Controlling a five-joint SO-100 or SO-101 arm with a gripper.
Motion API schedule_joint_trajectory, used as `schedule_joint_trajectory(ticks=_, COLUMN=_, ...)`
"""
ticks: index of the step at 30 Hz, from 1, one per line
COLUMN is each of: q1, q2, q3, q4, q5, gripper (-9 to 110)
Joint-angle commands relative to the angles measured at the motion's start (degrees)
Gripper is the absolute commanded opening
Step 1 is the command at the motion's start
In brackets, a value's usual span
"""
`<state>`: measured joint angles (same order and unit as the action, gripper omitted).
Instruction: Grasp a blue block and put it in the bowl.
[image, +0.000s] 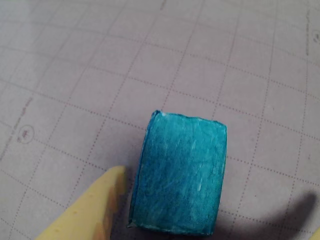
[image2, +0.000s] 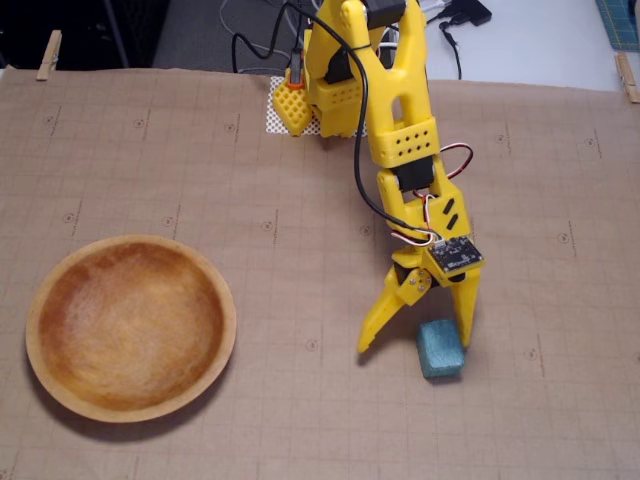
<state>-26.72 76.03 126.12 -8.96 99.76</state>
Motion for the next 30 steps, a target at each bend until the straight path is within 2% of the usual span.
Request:
schedule_joint_trajectory(ticks=1, q1=-0.09, q2=1.23, q3=-2.99, q4=-0.53, q5=0.44, gripper=54)
schedule_joint_trajectory(ticks=9, q1=-0.09, q2=1.14, q3=-3.34, q4=-0.53, q5=0.44, gripper=53)
schedule_joint_trajectory(ticks=18, q1=0.09, q2=1.14, q3=-2.90, q4=-0.53, q5=0.35, gripper=35)
schedule_joint_trajectory(ticks=30, q1=0.35, q2=1.14, q3=-2.64, q4=-0.44, q5=-0.35, gripper=21)
